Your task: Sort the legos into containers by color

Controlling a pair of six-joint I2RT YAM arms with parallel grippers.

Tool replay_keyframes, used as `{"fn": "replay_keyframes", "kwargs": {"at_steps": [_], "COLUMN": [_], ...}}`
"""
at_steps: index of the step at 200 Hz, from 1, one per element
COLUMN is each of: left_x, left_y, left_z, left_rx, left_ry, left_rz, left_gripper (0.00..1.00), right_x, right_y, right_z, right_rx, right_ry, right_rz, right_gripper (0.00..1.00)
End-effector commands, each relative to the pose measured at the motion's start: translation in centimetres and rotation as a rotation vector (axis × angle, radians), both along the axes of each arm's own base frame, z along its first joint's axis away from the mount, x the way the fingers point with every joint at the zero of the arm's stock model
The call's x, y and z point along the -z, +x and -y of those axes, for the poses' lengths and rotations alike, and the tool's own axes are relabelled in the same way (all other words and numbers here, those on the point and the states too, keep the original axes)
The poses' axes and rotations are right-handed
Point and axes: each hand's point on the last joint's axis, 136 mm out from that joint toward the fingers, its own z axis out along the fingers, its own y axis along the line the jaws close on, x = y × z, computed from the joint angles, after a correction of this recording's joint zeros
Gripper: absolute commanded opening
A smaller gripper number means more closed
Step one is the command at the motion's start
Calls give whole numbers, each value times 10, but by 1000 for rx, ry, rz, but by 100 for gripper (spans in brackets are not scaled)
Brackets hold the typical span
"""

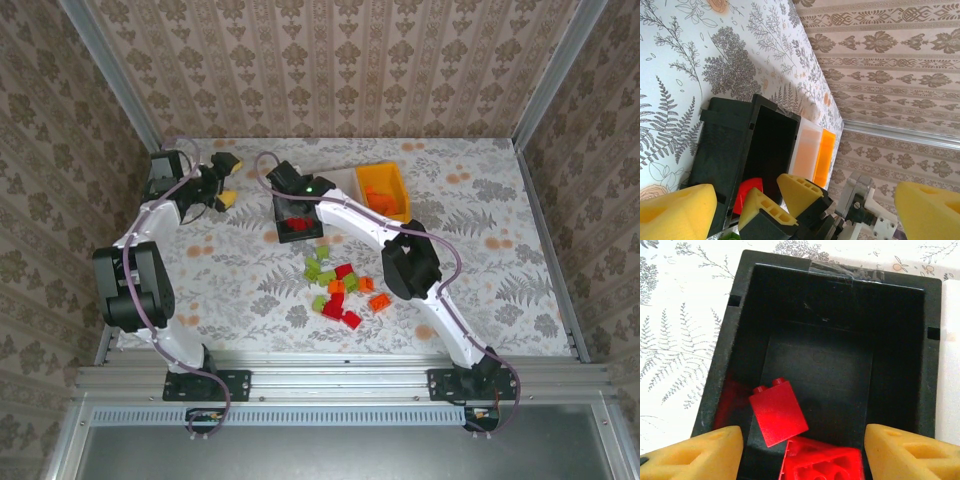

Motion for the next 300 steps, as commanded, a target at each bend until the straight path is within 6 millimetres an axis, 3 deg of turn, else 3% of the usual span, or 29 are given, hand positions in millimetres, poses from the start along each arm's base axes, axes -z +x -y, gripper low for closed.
{"fn": "replay_keyframes", "kwargs": {"at_steps": [1,25,52,73,94,113,135,173,225,256,300], "left_x": [-17,-18,-11,-5,3,7,9,9,10,9,6], "left_y": [-6,-11,-29,-48,-64,-72,-74,-74,-73,-72,-68], "left_z": [10,28,77,122,151,165,169,167,167,165,159], "left_rx": [36,81,199,315,387,427,437,439,439,433,418], "left_ry": [-17,-5,28,35,39,38,45,62,61,58,53], "left_rz": [46,48,37,24,5,-3,-5,-1,-4,-2,0], "left_gripper": [94,94,94,94,94,94,94,94,94,94,94], "right_x": [-38,-74,-75,-48,-24,-3,20,51,78,78,62], "right_y": [-7,-30,-60,-99,-138,-167,-189,-194,-193,-192,-186], "right_z": [2,13,56,90,118,134,138,133,127,128,132], "right_rx": [-22,-52,-42,-43,-24,-8,-20,-43,-60,-55,-38], "right_ry": [11,16,-40,-91,-77,-68,-46,-59,-77,-73,-58], "right_rz": [45,111,92,6,-86,-170,-256,-321,-364,-354,-291], "right_gripper": [67,67,66,65,64,60,57,57,53,44,37]}}
